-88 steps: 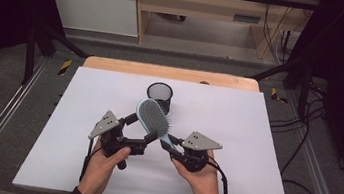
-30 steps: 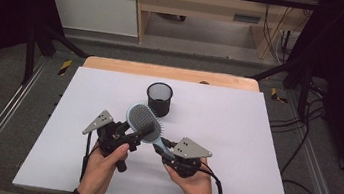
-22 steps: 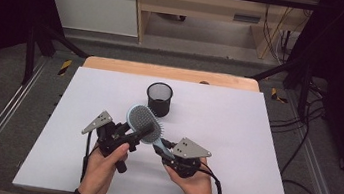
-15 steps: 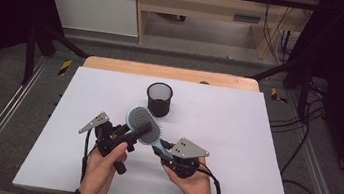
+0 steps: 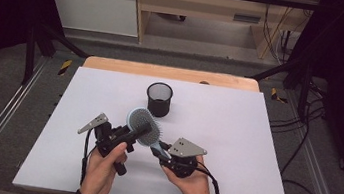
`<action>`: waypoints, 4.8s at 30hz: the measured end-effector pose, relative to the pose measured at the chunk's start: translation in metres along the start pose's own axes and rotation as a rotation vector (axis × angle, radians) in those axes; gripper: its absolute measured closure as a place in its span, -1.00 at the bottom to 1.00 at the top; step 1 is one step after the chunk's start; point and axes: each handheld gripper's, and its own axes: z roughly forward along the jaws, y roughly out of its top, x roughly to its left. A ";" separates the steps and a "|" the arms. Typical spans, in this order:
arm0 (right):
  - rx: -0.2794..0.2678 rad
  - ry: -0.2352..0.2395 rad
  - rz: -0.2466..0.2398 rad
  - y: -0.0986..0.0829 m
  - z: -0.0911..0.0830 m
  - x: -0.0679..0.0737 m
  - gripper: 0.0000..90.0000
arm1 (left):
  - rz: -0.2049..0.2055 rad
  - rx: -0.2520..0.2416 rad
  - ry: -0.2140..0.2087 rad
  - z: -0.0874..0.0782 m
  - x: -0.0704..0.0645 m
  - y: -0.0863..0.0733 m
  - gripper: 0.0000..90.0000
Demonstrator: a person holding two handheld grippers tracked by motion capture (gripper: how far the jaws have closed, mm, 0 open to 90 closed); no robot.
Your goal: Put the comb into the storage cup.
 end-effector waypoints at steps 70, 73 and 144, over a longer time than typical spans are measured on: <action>-0.083 -0.226 0.168 -0.044 -0.107 -0.087 -0.82 | 0.006 -0.234 0.155 -0.055 0.029 0.044 0.15; -0.083 -0.258 0.142 -0.053 -0.110 -0.088 -0.86 | 0.006 -0.235 0.161 -0.057 0.030 0.045 0.15; -0.051 -0.254 0.065 -0.054 -0.073 -0.073 -0.87 | 0.261 -0.198 0.179 0.064 -0.004 0.148 0.15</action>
